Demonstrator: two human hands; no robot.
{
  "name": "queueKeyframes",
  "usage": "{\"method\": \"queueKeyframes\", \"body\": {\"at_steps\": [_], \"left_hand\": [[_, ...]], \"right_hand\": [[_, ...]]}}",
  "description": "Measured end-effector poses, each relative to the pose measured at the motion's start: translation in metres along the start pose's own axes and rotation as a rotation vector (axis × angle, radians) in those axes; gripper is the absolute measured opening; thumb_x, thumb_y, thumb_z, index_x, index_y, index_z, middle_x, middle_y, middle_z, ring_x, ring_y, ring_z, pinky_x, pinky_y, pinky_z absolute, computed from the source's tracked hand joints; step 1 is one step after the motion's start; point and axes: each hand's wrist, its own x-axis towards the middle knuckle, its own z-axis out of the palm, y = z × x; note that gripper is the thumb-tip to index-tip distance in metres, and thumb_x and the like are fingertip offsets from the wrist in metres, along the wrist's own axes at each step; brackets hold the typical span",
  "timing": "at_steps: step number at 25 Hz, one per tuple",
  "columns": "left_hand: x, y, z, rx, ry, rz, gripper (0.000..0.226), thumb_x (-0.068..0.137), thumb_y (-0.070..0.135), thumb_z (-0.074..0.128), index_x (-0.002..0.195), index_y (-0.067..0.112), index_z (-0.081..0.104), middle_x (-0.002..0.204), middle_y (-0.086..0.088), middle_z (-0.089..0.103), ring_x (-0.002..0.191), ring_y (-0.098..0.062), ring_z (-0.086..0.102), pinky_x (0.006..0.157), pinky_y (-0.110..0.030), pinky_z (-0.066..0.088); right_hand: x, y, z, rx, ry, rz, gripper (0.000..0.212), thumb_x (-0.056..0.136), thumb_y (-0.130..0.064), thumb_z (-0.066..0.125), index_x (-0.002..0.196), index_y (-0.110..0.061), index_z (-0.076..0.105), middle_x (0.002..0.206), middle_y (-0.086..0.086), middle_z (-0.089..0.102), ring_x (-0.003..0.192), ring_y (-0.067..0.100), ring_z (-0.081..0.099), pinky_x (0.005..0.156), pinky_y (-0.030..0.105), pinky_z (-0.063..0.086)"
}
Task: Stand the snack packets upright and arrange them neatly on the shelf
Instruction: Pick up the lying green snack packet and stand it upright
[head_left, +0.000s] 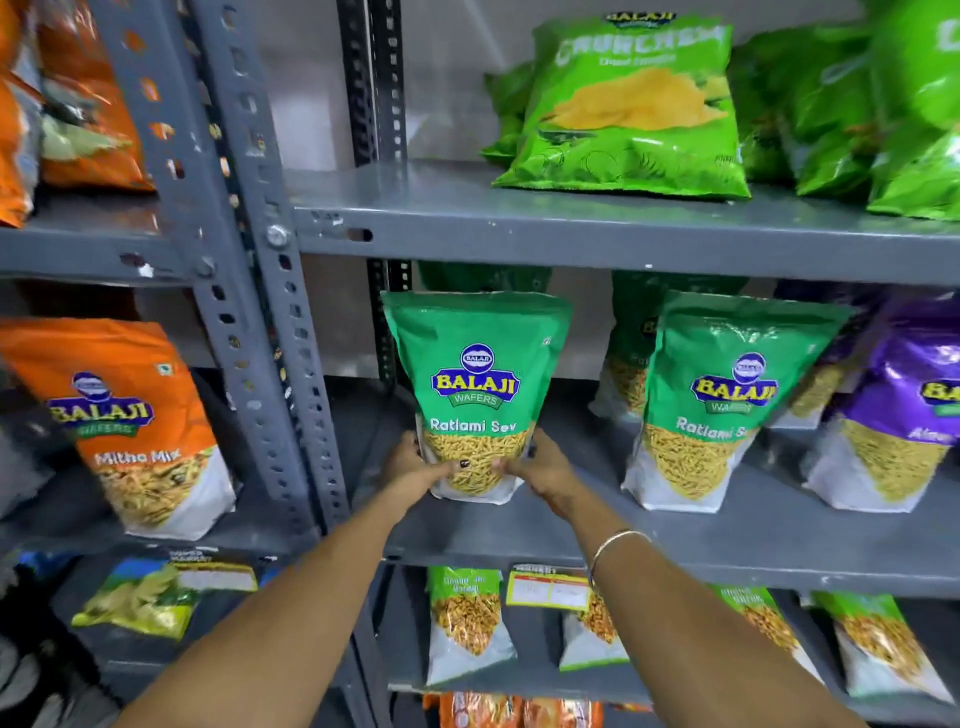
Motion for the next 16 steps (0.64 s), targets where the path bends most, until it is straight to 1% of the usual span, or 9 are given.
{"method": "queueKeyframes", "body": {"at_steps": [2, 4, 7, 8, 9, 11, 12, 13, 16], "left_hand": [[-0.009, -0.005, -0.004, 0.027, -0.016, 0.001, 0.055, 0.063, 0.011, 0.083, 0.100, 0.013, 0.043, 0.126, -0.021, 0.060, 0.114, -0.034, 0.059, 0.098, -0.051, 0.047], [-0.023, -0.004, -0.007, 0.078, -0.017, -0.003, 0.058, 0.061, 0.015, 0.084, 0.105, 0.009, 0.047, 0.126, -0.019, 0.061, 0.113, -0.032, 0.059, 0.098, -0.048, 0.048], [-0.044, 0.000, -0.010, 0.180, -0.016, 0.004, 0.069, 0.061, 0.021, 0.084, 0.119, 0.004, 0.050, 0.125, -0.015, 0.063, 0.113, -0.029, 0.060, 0.097, -0.042, 0.048], [-0.049, 0.001, -0.011, 0.202, -0.015, 0.007, 0.070, 0.061, 0.023, 0.084, 0.120, 0.004, 0.050, 0.126, -0.014, 0.063, 0.113, -0.029, 0.060, 0.097, -0.041, 0.048], [-0.053, 0.002, -0.013, 0.221, -0.019, 0.001, 0.072, 0.061, 0.025, 0.084, 0.121, 0.005, 0.050, 0.126, -0.014, 0.062, 0.114, -0.029, 0.060, 0.097, -0.040, 0.048], [-0.062, 0.004, -0.013, 0.238, -0.027, -0.008, 0.073, 0.062, 0.026, 0.083, 0.124, 0.006, 0.049, 0.128, -0.013, 0.061, 0.115, -0.029, 0.059, 0.094, -0.036, 0.047], [-0.064, 0.004, -0.013, 0.239, -0.032, -0.004, 0.073, 0.063, 0.026, 0.083, 0.124, 0.006, 0.048, 0.129, -0.012, 0.060, 0.116, -0.028, 0.058, 0.093, -0.035, 0.046], [-0.067, 0.005, -0.014, 0.239, -0.037, -0.002, 0.073, 0.064, 0.026, 0.082, 0.125, 0.006, 0.048, 0.130, -0.012, 0.060, 0.117, -0.028, 0.058, 0.092, -0.035, 0.046], [-0.068, 0.008, -0.015, 0.235, -0.072, 0.005, 0.073, 0.066, 0.023, 0.081, 0.127, 0.006, 0.044, 0.133, -0.013, 0.057, 0.120, -0.028, 0.055, 0.098, -0.037, 0.045]], "right_hand": [[-0.019, 0.000, -0.002, -0.065, 0.020, -0.014, 0.063, 0.069, -0.006, 0.077, 0.125, -0.001, 0.049, 0.122, 0.012, 0.061, 0.116, 0.027, 0.056, 0.101, 0.042, 0.047], [-0.033, 0.000, -0.005, -0.126, 0.021, -0.029, 0.063, 0.069, -0.010, 0.078, 0.126, -0.003, 0.050, 0.119, 0.007, 0.061, 0.113, 0.023, 0.056, 0.102, 0.042, 0.047], [-0.047, 0.002, -0.007, -0.139, 0.005, -0.038, 0.067, 0.068, -0.009, 0.078, 0.128, -0.001, 0.049, 0.130, 0.016, 0.059, 0.120, 0.032, 0.055, 0.103, 0.044, 0.045], [-0.052, 0.001, -0.007, -0.140, 0.005, -0.040, 0.067, 0.069, -0.008, 0.078, 0.128, 0.000, 0.048, 0.131, 0.017, 0.058, 0.121, 0.033, 0.055, 0.101, 0.042, 0.047], [-0.055, 0.002, -0.007, -0.135, 0.001, -0.043, 0.066, 0.070, -0.007, 0.077, 0.128, 0.000, 0.047, 0.131, 0.017, 0.058, 0.121, 0.033, 0.055, 0.095, 0.040, 0.050], [-0.061, 0.002, -0.006, -0.127, -0.020, -0.039, 0.065, 0.071, -0.010, 0.076, 0.129, -0.004, 0.047, 0.132, 0.014, 0.058, 0.119, 0.033, 0.056, 0.074, 0.030, 0.050], [-0.064, 0.001, -0.006, -0.129, -0.030, -0.037, 0.064, 0.072, -0.011, 0.076, 0.129, -0.006, 0.046, 0.132, 0.013, 0.057, 0.117, 0.032, 0.057, 0.066, 0.024, 0.047], [-0.065, 0.001, -0.006, -0.135, -0.030, -0.034, 0.064, 0.073, -0.012, 0.075, 0.129, -0.007, 0.046, 0.133, 0.013, 0.057, 0.113, 0.030, 0.057, 0.064, 0.021, 0.044], [-0.065, 0.000, -0.005, -0.112, -0.036, -0.024, 0.062, 0.075, -0.009, 0.074, 0.129, -0.006, 0.045, 0.134, 0.015, 0.056, 0.105, 0.025, 0.056, 0.068, 0.023, 0.047]]}}
